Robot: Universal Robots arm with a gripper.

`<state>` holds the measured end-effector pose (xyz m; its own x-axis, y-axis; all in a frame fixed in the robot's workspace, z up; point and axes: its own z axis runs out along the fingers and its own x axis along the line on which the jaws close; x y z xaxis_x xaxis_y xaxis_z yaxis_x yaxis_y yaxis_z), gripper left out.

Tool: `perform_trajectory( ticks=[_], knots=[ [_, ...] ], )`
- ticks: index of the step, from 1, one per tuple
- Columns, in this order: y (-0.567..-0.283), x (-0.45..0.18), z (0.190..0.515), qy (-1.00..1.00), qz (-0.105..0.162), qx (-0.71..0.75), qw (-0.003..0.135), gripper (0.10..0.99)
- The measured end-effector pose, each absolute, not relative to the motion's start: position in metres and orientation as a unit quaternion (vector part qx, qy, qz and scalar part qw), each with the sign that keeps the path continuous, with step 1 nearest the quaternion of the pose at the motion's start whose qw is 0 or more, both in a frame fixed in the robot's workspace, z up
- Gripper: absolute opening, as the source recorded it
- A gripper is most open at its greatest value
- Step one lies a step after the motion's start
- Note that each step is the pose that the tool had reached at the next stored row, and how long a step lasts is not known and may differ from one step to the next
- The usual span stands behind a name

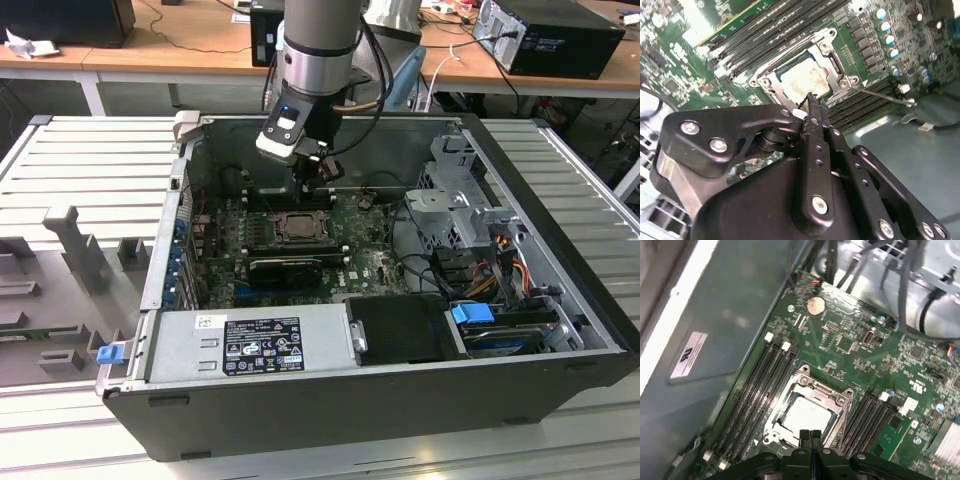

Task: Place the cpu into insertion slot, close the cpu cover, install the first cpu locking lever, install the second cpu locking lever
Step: 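Install the first cpu locking lever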

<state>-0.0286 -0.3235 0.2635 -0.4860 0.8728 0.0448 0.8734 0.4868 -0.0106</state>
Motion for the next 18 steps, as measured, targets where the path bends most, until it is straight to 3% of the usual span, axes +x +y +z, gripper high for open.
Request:
perform_trajectory(
  ticks=[18],
  knots=[
    [-0.3235, -0.0286, 0.2633, -0.948, -0.003, -0.316, 0.02, 0.106]
  ],
)
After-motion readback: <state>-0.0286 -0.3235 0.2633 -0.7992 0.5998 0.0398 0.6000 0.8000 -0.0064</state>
